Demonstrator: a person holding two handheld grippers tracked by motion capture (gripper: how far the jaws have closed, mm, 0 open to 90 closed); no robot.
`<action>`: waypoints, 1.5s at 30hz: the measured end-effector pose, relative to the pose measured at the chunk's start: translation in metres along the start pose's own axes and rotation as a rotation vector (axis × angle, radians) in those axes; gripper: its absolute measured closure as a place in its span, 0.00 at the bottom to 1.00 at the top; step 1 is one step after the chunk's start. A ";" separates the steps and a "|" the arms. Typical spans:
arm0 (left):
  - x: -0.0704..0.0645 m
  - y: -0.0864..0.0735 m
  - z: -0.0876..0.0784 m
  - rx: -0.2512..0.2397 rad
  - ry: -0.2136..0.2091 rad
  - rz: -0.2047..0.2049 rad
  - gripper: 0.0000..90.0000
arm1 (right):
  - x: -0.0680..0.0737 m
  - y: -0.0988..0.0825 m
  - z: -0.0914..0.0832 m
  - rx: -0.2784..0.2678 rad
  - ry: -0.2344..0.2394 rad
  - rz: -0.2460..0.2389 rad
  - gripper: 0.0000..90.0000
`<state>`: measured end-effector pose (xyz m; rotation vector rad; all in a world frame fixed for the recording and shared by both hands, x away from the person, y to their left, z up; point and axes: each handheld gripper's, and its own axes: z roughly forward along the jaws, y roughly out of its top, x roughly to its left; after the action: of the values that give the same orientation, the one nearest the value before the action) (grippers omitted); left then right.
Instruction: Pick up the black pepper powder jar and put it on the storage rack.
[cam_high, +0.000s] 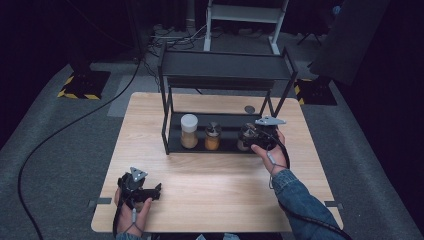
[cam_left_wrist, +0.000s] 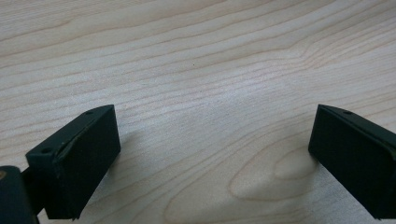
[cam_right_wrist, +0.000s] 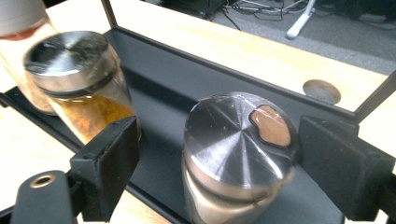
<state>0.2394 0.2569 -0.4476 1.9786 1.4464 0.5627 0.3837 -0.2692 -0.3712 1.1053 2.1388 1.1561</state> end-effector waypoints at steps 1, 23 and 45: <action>0.000 0.000 0.000 0.000 0.000 0.000 0.02 | 0.000 0.000 0.000 0.000 0.000 0.000 0.16; 0.000 0.000 0.000 0.000 0.000 -0.001 0.02 | -0.013 -0.024 -0.064 -0.008 0.015 -0.019 0.13; 0.000 0.000 0.000 0.000 0.000 0.000 0.02 | -0.018 -0.068 -0.066 0.071 0.022 -0.022 0.09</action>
<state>0.2394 0.2569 -0.4476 1.9782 1.4467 0.5623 0.3181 -0.3365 -0.3922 1.1013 2.2186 1.0954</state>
